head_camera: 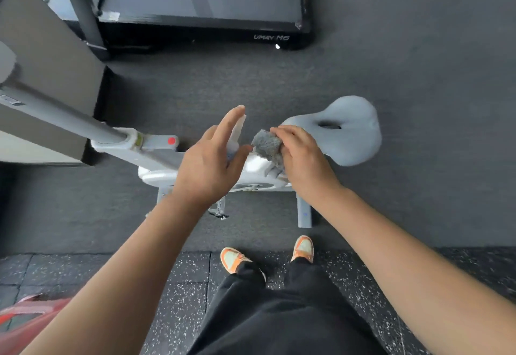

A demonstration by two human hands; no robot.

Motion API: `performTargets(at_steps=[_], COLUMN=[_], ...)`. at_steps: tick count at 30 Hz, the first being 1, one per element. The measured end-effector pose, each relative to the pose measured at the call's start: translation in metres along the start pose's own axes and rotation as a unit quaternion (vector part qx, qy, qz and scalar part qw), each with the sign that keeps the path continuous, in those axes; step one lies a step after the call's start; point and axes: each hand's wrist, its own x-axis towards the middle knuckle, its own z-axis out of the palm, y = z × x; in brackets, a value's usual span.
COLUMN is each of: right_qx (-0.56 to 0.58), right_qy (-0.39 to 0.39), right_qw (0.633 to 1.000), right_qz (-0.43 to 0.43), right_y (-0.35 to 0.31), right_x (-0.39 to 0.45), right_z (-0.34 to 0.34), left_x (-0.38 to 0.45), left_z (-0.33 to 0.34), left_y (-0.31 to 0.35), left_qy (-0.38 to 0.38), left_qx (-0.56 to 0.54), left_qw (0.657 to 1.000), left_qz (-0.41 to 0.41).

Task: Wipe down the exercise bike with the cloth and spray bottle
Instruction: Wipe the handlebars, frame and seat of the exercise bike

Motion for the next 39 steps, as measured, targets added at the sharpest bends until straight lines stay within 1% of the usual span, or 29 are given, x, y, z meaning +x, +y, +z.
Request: performTargets(at_steps=[6,10,15,18,21,25,28,34,39], right_qx=[-0.003,-0.009,-0.02,-0.015,-0.007,-0.003,-0.009,-0.017,-0.007], right_qy=[0.011,0.024,0.038,0.042,0.055,0.073,0.083,0.108,0.124], right_qw=[1.0,0.999,0.998,0.997,0.995,0.99,0.987,0.984,0.979], right_qz=[0.024,0.024,0.05,0.065,0.08,0.12,0.135,0.137,0.161], right_y=[0.063,0.095,0.133,0.143,0.151,0.154,0.156,0.161,0.163], right_x=[-0.026,-0.042,-0.048,-0.046,-0.038,-0.031,-0.025,-0.014,-0.013], right_z=[-0.039,-0.062,-0.08,-0.081,-0.077,-0.071,-0.067,-0.06,-0.061], left_x=[0.01,0.016,0.034,0.048,0.064,0.08,0.089,0.105,0.119], left_z=[0.049,0.077,0.103,0.115,0.128,0.137,0.141,0.146,0.151], left_y=[0.049,0.068,0.086,0.088,0.083,0.07,0.06,0.043,0.056], left_qy=[-0.026,-0.033,-0.035,-0.036,-0.054,-0.092,-0.107,-0.115,-0.133], left_qx=[-0.006,-0.005,0.008,0.012,0.021,0.02,0.026,0.037,0.02], left_qw=[1.0,0.999,0.999,0.999,0.997,0.995,0.994,0.992,0.987], left_qz=[0.013,0.012,0.014,0.021,0.041,0.024,0.025,0.047,0.09])
